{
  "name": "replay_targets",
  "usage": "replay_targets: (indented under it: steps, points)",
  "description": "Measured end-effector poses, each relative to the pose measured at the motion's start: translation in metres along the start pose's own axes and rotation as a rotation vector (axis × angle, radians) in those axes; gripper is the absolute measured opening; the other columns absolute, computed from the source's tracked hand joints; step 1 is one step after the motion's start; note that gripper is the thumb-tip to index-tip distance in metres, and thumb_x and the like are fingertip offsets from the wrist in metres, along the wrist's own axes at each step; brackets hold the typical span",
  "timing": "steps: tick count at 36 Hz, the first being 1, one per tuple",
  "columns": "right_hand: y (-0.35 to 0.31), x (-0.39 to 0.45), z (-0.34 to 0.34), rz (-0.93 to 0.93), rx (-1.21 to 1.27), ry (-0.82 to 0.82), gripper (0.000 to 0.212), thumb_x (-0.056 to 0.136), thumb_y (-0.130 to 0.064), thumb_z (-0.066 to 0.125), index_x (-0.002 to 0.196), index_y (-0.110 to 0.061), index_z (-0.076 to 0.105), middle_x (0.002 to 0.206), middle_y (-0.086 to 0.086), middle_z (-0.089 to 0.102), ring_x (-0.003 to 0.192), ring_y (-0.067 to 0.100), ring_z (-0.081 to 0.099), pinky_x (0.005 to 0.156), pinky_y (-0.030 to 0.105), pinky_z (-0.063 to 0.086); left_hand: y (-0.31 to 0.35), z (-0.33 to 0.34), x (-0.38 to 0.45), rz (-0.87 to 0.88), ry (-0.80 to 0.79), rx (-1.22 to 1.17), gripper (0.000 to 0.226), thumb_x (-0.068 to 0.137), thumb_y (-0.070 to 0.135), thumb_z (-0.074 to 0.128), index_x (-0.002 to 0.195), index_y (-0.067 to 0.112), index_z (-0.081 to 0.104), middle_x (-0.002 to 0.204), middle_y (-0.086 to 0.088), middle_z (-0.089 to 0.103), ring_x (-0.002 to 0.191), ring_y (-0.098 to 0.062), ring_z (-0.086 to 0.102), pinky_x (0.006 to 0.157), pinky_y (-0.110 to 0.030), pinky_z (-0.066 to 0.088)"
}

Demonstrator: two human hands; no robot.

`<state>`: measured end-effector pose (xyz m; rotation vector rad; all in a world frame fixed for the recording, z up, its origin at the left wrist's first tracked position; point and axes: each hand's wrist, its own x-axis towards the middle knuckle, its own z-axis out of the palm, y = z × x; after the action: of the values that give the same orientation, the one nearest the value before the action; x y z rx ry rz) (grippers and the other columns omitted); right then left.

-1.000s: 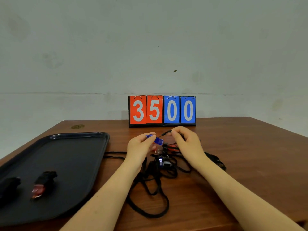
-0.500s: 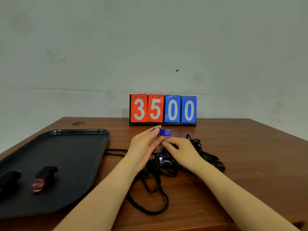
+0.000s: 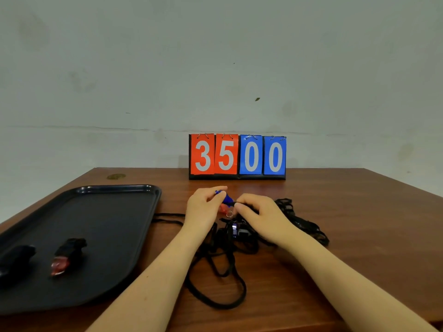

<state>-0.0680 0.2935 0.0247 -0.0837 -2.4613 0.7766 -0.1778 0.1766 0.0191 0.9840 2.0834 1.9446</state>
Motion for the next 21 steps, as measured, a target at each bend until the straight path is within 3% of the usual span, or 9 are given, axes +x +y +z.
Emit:
replay_targets:
  steps: [6,11,14,18,21]
  points:
    - [0.005,0.002,-0.008,0.039,0.215,0.208,0.023,0.096,-0.02,0.054,0.075,-0.024,0.061,0.07,-0.013,0.061,0.071,0.0,0.056,0.07,0.014,0.044,0.004,0.001,-0.002,-0.066,-0.08,-0.082,0.02,0.095,0.02,0.057,0.11,0.021,0.07,0.097,0.007,0.07,0.09,-0.012,0.07,0.091,-0.029,0.053]
    - [0.01,0.004,-0.011,0.089,0.233,0.333,0.02,0.096,-0.023,0.054,0.077,-0.025,0.061,0.069,-0.01,0.06,0.071,-0.001,0.056,0.07,0.014,0.044,0.012,0.002,-0.008,-0.1,-0.181,-0.198,0.016,0.095,0.018,0.058,0.1,0.027,0.07,0.098,0.005,0.071,0.085,-0.008,0.072,0.091,-0.029,0.054]
    - [0.013,0.005,-0.011,0.105,0.226,0.367,0.017,0.096,-0.024,0.055,0.081,-0.023,0.064,0.073,-0.008,0.063,0.074,0.003,0.059,0.072,0.02,0.049,0.016,0.001,-0.01,-0.128,-0.206,-0.264,0.016,0.095,0.018,0.058,0.099,0.026,0.071,0.106,0.0,0.071,0.092,-0.012,0.071,0.086,-0.024,0.055]
    - [0.012,0.004,-0.012,0.107,0.214,0.365,0.015,0.095,-0.025,0.056,0.084,-0.023,0.066,0.077,-0.007,0.066,0.078,0.002,0.062,0.07,0.013,0.048,0.021,0.0,-0.015,-0.169,-0.26,-0.434,0.018,0.094,0.014,0.058,0.104,0.016,0.073,0.106,-0.003,0.073,0.099,-0.014,0.069,0.088,-0.028,0.055]
    - [0.012,0.004,-0.012,0.116,0.221,0.352,0.017,0.094,-0.028,0.057,0.084,-0.021,0.068,0.077,-0.006,0.068,0.077,0.006,0.064,0.073,0.018,0.052,0.026,0.0,-0.017,-0.206,-0.318,-0.61,0.021,0.094,0.01,0.056,0.11,0.009,0.07,0.106,-0.008,0.073,0.101,-0.016,0.069,0.085,-0.027,0.056]
